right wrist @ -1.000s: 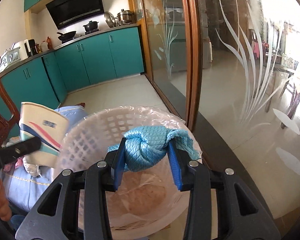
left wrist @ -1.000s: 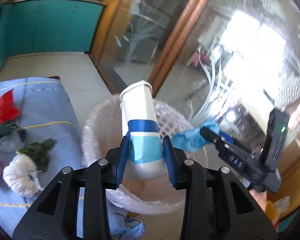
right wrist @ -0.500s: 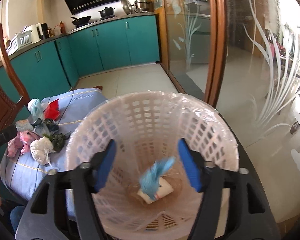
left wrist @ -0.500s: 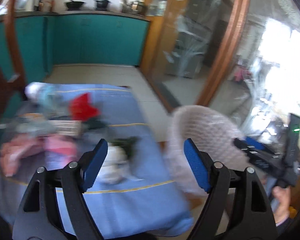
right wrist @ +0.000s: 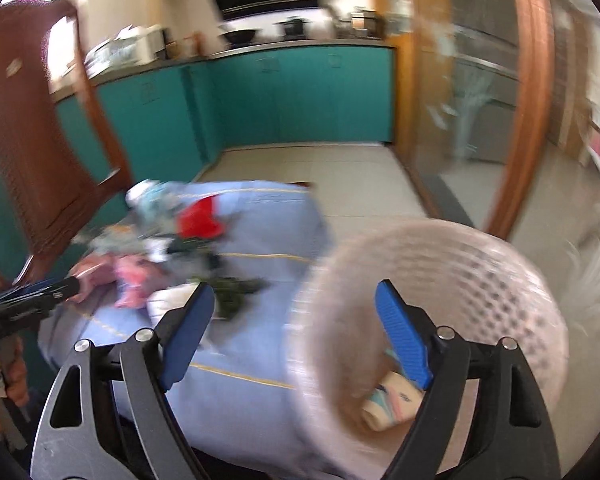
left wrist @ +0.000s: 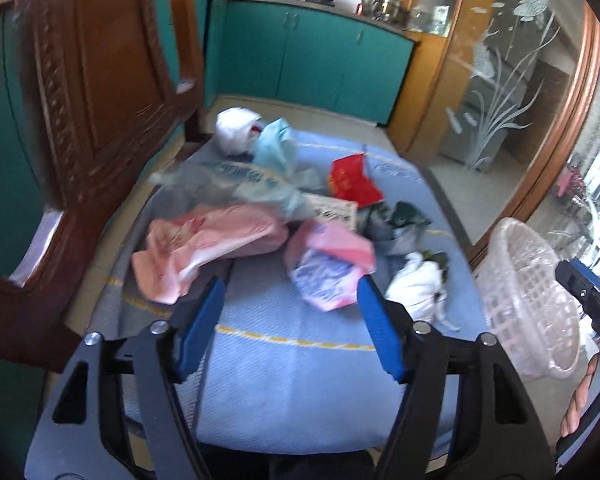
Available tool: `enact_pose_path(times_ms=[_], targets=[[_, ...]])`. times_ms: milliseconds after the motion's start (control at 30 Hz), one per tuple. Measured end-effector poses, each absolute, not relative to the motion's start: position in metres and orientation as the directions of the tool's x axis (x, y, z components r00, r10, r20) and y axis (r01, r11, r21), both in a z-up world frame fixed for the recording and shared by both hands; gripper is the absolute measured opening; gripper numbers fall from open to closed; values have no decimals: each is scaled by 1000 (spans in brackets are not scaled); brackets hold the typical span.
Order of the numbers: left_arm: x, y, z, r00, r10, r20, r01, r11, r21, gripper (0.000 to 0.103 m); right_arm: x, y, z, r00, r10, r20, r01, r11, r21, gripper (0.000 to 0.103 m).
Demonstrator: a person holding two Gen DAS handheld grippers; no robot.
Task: Collect trash
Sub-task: 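Grasp the white tissue ball with the right tool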
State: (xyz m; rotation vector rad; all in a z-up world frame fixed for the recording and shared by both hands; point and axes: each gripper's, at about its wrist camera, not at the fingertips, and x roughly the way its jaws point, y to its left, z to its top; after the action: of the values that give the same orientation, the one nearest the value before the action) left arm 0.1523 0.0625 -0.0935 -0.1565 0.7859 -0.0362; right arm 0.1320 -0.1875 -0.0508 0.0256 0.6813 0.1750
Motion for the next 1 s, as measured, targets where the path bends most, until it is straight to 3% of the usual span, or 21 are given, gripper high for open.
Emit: enact_pose_path(times_ms=[167,267,300,367,400,433,667,833,867,900,933,1000], targets=[[147,74,-99,707,-52,-705,-57,990,-129,68,162,-123,-81,703,213,-678,-270,963,22,81],[150,83,-101,703,-37,-710,-81,988,-131,69,179,-110,-102,651,240,-720,-288,956,58,78],[150,85,-101,701,-36,-712,-86,987,-134,69,185,-108,-110,624,256,-738,-295,952,81,74],[153,86,-103,698,-38,-715,-87,987,-137,71,191,-106,-122,575,298,-762,-317,940,128,49],[154,84,-103,697,-39,-716,-85,987,-136,74,189,-106,-123,555,342,-758,-338,926,170,45],[158,80,-105,690,-47,-722,-74,988,-135,76,186,-104,-122,551,355,-755,-350,920,178,35],[184,37,-118,639,-125,-759,27,990,-140,85,141,-119,-107,589,327,-739,-356,926,126,34],[204,11,-128,593,-166,-788,77,986,-150,84,121,-129,-113,582,294,-758,-353,931,91,34],[208,8,-130,589,-159,-792,77,987,-141,72,120,-132,-114,582,292,-759,-346,934,94,34],[211,4,-134,578,-142,-803,76,990,-120,49,120,-133,-115,580,294,-760,-342,934,100,34],[214,3,-138,565,-131,-814,75,991,-108,38,120,-134,-115,579,297,-759,-338,935,108,34],[213,1,-142,570,-120,-813,80,993,-90,31,120,-135,-115,581,298,-757,-334,936,112,34]])
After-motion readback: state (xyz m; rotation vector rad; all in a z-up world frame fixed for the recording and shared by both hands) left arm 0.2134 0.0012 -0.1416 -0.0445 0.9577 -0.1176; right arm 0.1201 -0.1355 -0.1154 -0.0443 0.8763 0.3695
